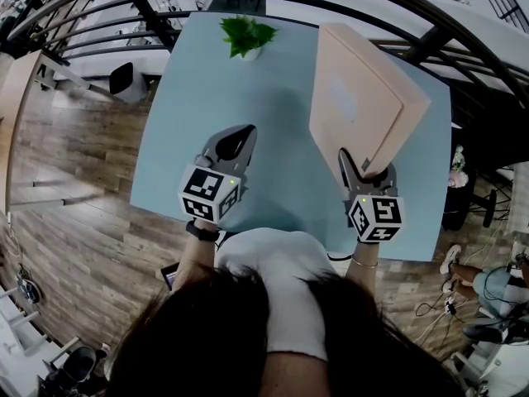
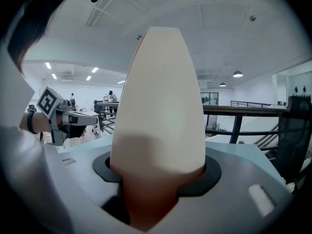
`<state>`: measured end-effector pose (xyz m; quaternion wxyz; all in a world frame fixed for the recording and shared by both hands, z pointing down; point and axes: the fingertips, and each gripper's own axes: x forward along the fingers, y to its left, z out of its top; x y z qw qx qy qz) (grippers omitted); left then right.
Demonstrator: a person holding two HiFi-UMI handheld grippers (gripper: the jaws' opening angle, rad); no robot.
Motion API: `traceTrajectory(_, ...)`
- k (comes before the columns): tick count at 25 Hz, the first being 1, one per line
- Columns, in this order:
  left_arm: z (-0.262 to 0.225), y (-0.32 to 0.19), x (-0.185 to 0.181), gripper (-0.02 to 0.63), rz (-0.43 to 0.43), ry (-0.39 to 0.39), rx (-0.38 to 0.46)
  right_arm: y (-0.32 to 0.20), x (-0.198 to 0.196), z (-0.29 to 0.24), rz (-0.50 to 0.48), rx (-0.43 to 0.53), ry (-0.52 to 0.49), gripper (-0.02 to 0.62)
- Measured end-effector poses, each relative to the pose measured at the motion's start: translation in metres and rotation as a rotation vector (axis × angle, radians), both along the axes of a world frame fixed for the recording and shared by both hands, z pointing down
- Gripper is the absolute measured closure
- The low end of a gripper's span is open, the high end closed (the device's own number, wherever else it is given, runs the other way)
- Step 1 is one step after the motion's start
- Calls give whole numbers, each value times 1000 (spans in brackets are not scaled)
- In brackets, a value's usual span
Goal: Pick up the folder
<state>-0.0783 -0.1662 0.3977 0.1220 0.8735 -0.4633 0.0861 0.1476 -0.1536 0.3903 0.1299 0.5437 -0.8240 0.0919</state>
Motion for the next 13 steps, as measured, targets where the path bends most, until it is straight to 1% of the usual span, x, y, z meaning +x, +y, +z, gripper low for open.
traceTrajectory(13,4,5,-7,549,-4,-1,-3,5,1,8,12,-20,-10,319)
